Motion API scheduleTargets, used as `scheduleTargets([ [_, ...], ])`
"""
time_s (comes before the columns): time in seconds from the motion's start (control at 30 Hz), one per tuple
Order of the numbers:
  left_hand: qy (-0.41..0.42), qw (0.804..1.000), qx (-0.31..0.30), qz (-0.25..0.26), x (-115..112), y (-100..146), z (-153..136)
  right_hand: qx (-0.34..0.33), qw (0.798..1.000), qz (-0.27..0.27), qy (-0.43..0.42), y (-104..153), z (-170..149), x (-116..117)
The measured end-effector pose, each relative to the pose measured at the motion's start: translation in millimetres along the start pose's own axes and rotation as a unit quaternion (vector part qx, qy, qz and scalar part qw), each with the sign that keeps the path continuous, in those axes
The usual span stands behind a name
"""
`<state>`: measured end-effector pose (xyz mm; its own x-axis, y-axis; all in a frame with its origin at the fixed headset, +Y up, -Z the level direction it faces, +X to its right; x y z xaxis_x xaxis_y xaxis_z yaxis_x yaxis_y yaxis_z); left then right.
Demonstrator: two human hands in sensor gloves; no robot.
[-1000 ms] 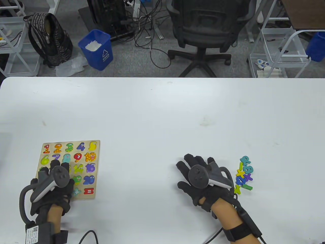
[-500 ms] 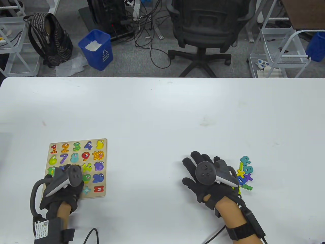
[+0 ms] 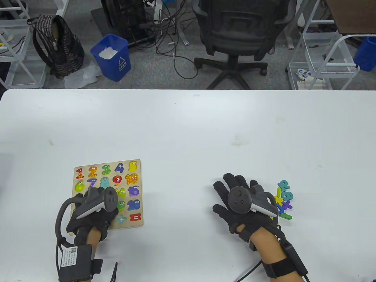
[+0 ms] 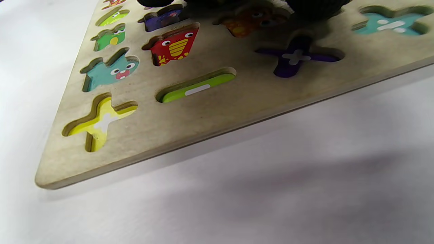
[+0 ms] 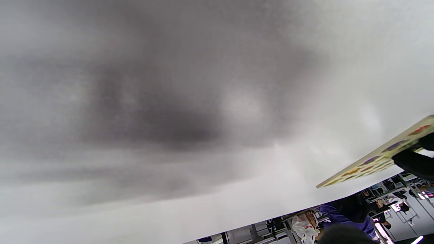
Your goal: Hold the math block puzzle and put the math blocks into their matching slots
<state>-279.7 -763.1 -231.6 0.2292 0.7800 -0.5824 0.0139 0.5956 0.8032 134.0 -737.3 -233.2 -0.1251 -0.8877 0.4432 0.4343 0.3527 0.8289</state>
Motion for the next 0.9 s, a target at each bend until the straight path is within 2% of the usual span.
scheduleTargets([
  [0.47, -0.045, 0.996, -0.072, 0.032, 18.9, -0.1, 77.8, 0.025, 0.999, -0.042, -0.009, 14.2, -22.0, -22.7],
  [0.63, -0.065, 0.990, -0.109, 0.065, 25.9, 3.1, 109.1, 0.085, 0.992, -0.059, 0.073, 16.0, -39.5, -36.1],
  [0.8, -0.093, 0.987, -0.119, 0.063, 32.8, 5.5, 141.5, 0.120, 0.988, -0.064, 0.067, 24.2, -65.0, -43.6],
  [0.9, -0.103, 0.984, -0.129, 0.068, 35.4, 7.2, 159.4, 0.154, 0.981, -0.068, 0.094, 32.9, -83.3, -50.8],
])
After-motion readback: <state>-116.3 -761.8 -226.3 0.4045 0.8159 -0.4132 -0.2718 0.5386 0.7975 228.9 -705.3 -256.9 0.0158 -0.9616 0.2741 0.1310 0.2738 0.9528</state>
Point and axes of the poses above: the tracker on the back of each hand, its own z axis roughly to the thumb side, its own y axis roughly from the fingertips to the wrist, x = y × z, the point moved 2 cm from there along -y, roughly from the wrist to the fingertips, and after that the axes turned 2 degrees about -x, right-handed, at the moved point
